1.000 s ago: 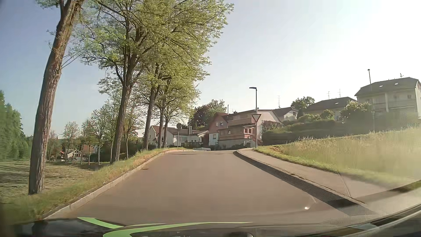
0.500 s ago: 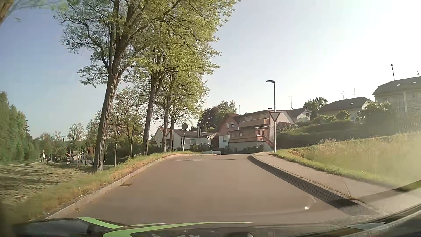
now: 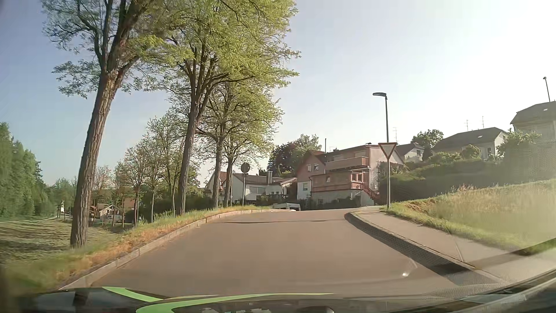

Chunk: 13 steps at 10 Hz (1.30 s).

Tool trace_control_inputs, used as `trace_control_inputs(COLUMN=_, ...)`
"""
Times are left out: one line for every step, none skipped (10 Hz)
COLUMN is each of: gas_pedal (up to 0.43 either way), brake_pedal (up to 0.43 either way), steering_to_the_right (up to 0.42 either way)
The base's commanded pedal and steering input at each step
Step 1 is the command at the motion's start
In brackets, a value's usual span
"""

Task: Follow the waypoints while adhering to traffic rules and regulations

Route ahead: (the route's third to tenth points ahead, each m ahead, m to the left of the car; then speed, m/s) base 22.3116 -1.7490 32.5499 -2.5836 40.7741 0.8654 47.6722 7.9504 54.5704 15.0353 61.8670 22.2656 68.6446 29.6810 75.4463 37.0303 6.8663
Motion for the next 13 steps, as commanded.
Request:
trace_control_inputs(gas_pedal=0.177, brake_pedal=0.000, steering_to_the_right=-0.019)
trace_control_inputs(gas_pedal=0.177, brake_pedal=0.000, steering_to_the_right=-0.018)
trace_control_inputs(gas_pedal=0.177, brake_pedal=0.000, steering_to_the_right=-0.016)
trace_control_inputs(gas_pedal=0.169, brake_pedal=0.000, steering_to_the_right=-0.015)
trace_control_inputs(gas_pedal=0.157, brake_pedal=0.000, steering_to_the_right=-0.012)
trace_control_inputs(gas_pedal=0.157, brake_pedal=0.000, steering_to_the_right=-0.007)
trace_control_inputs(gas_pedal=0.138, brake_pedal=0.000, steering_to_the_right=0.001)
trace_control_inputs(gas_pedal=0.098, brake_pedal=0.000, steering_to_the_right=0.007)
trace_control_inputs(gas_pedal=0.079, brake_pedal=0.000, steering_to_the_right=0.012)
trace_control_inputs(gas_pedal=0.067, brake_pedal=0.000, steering_to_the_right=0.017)
trace_control_inputs(gas_pedal=0.039, brake_pedal=0.000, steering_to_the_right=0.021)
trace_control_inputs(gas_pedal=0.039, brake_pedal=0.000, steering_to_the_right=0.026)
trace_control_inputs(gas_pedal=0.039, brake_pedal=0.000, steering_to_the_right=0.033)
